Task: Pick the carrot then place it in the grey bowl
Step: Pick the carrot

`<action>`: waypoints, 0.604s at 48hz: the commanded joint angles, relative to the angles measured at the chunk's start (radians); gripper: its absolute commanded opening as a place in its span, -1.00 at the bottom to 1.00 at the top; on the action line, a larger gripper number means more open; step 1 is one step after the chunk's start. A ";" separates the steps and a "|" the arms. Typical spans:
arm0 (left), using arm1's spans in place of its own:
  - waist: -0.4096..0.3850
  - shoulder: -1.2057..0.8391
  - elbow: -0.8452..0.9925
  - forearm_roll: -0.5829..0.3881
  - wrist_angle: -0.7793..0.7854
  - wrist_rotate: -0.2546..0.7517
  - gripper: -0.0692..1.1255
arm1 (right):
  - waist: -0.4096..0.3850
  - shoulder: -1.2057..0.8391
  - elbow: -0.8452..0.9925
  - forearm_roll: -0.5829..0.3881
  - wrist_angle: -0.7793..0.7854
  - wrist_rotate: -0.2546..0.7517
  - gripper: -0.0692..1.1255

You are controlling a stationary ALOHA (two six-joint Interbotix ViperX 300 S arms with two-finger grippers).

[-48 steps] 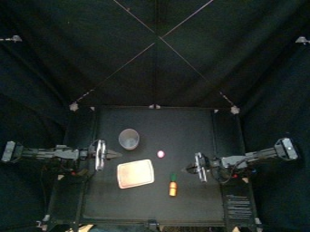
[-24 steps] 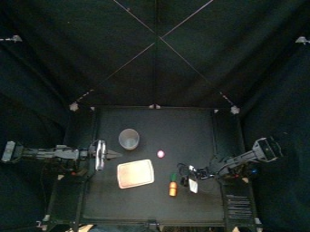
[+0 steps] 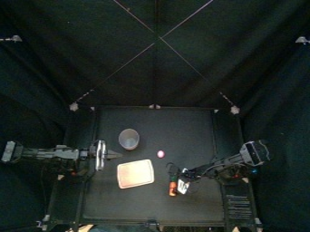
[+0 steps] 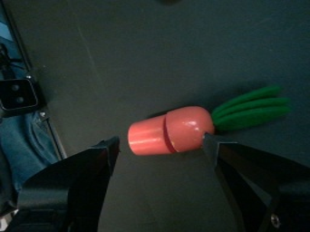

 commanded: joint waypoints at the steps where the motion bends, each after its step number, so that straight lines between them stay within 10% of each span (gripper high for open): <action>1: 0.002 0.002 -0.014 0.003 -0.003 0.003 -0.89 | -0.002 0.026 -0.052 0.009 0.043 -0.002 0.87; 29: 0.005 0.002 -0.008 0.003 -0.003 0.003 -0.89 | 0.034 0.170 -0.199 0.014 0.106 -0.002 0.86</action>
